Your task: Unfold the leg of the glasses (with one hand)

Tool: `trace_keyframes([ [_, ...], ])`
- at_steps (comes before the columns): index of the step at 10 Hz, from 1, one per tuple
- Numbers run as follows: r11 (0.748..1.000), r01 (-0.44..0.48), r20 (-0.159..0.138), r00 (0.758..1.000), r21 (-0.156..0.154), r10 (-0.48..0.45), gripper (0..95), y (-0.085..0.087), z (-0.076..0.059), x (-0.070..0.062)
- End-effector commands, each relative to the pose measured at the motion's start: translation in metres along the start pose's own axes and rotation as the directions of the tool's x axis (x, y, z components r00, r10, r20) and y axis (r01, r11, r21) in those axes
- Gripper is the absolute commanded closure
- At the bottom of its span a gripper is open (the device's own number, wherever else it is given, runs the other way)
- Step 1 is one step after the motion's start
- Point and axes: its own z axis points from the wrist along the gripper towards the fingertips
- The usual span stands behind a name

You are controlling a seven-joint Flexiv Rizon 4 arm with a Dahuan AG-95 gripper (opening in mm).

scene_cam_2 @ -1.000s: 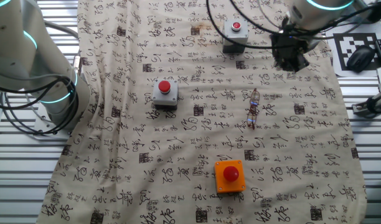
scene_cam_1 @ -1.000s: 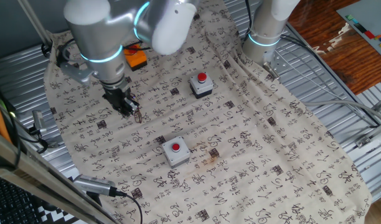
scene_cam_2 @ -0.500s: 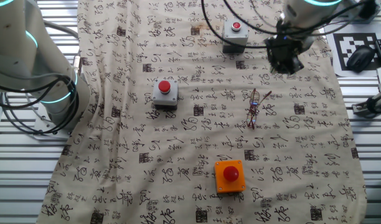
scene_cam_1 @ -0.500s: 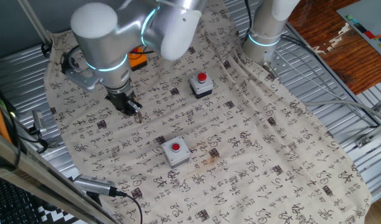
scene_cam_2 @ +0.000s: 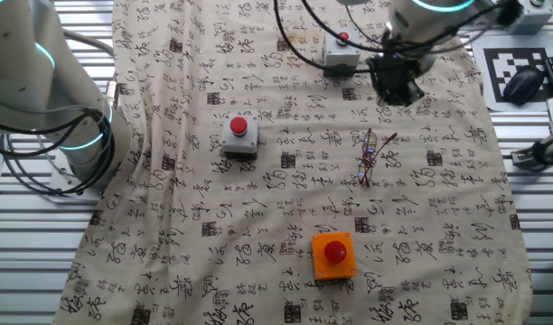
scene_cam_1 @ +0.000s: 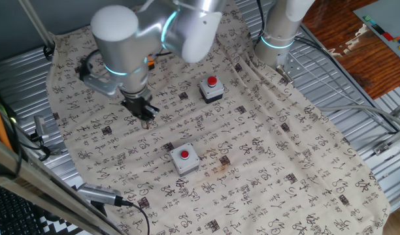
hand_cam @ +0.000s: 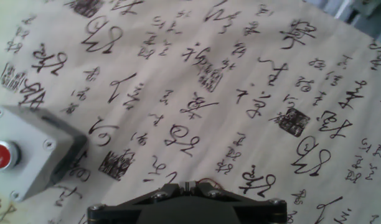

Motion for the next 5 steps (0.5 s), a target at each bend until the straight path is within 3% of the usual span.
trace_keyframes([
  [1,0.977,0.213,-0.001,0.977,-0.001,-0.213,95.0,0.005,-0.005,0.009],
  [3,0.916,0.399,-0.060,0.916,0.043,-0.396,95.0,0.007,-0.008,0.017],
  [5,0.888,0.458,-0.060,0.888,0.034,-0.456,95.0,0.008,-0.011,0.020],
])
